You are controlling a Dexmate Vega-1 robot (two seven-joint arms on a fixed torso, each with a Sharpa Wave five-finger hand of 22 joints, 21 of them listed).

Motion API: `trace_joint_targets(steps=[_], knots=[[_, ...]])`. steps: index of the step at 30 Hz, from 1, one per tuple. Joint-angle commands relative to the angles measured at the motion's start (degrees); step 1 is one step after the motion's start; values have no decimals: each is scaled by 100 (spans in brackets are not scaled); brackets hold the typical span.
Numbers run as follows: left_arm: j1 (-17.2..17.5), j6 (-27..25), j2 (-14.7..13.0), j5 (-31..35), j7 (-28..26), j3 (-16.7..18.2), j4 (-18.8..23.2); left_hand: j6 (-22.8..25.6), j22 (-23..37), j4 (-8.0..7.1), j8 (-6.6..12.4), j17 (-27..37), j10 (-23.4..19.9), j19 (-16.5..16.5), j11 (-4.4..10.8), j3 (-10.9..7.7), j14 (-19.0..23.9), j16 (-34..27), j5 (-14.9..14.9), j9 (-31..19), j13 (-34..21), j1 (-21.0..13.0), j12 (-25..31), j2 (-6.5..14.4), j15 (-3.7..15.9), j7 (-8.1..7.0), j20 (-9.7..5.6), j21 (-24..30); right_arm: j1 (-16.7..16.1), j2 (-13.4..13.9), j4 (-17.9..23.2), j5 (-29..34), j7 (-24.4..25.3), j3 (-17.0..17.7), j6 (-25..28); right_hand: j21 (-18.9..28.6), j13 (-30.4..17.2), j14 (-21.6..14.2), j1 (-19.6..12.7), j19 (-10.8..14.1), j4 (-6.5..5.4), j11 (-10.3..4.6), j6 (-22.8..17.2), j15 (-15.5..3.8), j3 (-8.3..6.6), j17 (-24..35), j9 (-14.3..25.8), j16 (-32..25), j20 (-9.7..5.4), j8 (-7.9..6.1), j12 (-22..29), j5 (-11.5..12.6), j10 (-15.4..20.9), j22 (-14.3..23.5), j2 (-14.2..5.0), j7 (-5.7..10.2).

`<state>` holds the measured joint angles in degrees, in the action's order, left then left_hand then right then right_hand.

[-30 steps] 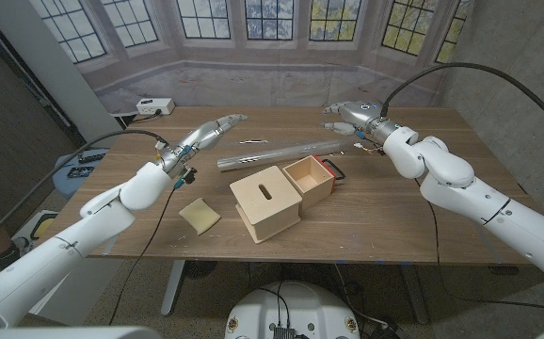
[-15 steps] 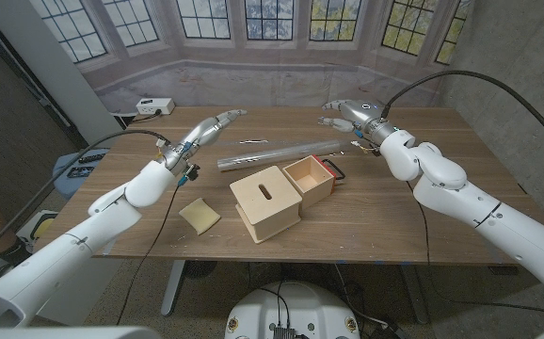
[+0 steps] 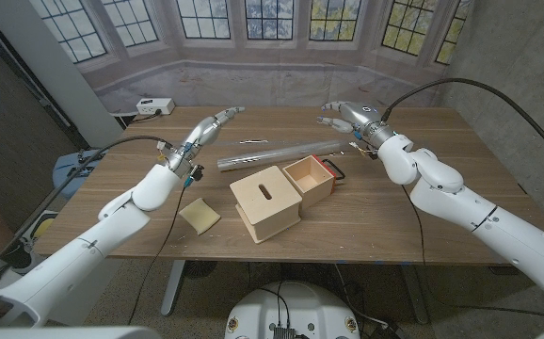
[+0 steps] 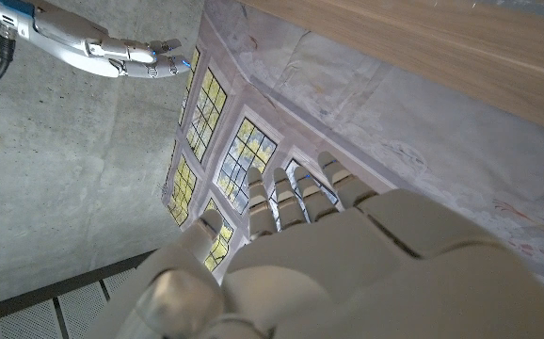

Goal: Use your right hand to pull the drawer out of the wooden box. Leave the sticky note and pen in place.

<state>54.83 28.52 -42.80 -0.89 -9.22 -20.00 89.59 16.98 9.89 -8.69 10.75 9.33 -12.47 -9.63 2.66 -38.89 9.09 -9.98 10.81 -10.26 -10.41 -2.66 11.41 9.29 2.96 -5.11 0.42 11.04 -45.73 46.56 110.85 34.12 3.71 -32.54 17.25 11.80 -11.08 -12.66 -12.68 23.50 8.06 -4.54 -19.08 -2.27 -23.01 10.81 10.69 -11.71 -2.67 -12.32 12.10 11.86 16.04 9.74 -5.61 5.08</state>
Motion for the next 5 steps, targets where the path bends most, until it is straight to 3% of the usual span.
trace_joint_targets(steps=[1, 5], knots=[[76, 23, 369, -267, -335, 17, -121, 41, 4, -11, 8, 20, 11, -40, -32, -54, 16, -3, -6, -21, -17, -37, -17, 11, -26, 51, 9, 36, -123, -36, -140, -609, 369, 149, -245, -21, -12, -31, -51, 11, 14, -1, -59, -494, -7, 11, 9, -33, -98, -23, 14, -5, 54, 20, 13, 2], [122, -16, 521, -183, -604, 34, -148, 61, 5, -5, 14, 20, -9, -47, -35, -67, 28, -7, -8, -21, -17, -45, -8, 8, -29, 57, 18, 37, -90, -22, -207, -681, 440, 133, -321, -35, -12, -14, -61, -19, 16, -1, -63, -490, -7, 13, 9, -26, -98, -18, 8, -9, 55, 19, 3, 1]])
